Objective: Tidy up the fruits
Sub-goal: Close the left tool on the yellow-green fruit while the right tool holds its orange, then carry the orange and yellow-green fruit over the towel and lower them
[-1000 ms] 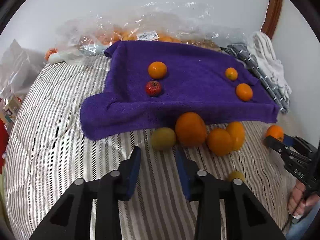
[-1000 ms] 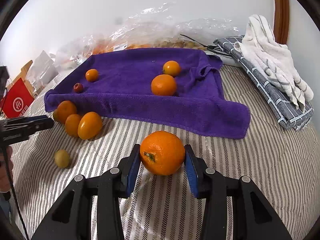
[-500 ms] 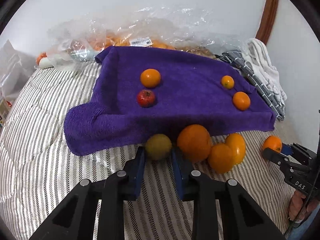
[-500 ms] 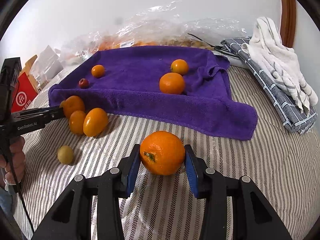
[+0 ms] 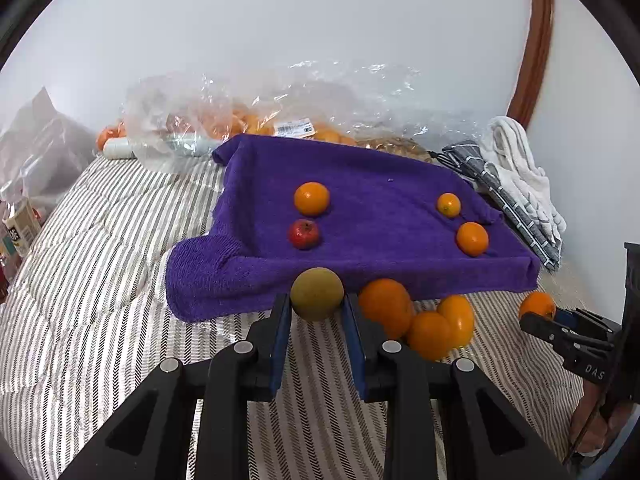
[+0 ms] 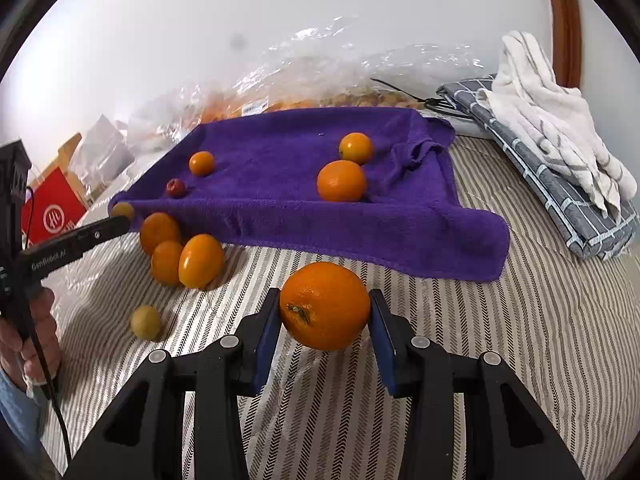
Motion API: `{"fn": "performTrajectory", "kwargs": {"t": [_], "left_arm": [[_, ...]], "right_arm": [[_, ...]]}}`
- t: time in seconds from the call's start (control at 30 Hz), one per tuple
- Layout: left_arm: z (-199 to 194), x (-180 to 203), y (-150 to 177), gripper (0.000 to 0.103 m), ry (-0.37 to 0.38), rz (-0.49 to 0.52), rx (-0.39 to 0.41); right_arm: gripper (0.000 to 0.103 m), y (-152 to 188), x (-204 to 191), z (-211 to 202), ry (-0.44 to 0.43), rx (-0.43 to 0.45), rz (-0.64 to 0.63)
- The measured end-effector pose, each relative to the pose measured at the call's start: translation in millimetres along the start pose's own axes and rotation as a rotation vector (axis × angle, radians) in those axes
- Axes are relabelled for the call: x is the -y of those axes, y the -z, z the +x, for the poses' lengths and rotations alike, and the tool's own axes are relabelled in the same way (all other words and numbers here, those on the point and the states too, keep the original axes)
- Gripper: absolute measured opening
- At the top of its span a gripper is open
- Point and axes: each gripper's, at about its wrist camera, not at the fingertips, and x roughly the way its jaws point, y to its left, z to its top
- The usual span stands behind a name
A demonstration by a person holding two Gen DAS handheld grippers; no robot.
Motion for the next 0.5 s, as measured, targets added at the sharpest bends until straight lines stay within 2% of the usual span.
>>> {"fn": "performTrajectory", "kwargs": {"t": [0.3,0.5], "left_arm": [[-10.7,3.4,0.1,0.025,-0.049,0.03,0.057],[-19.9,1.2,-4.1,0.025,-0.046,0.019,0.095]], "right_arm": [[0.042,-0.8,7.5,-1.8,-0.001,0.012,0.041],[0.042,-3.0,10.8,-2.3,0.014,-0.004,0.067]]}}
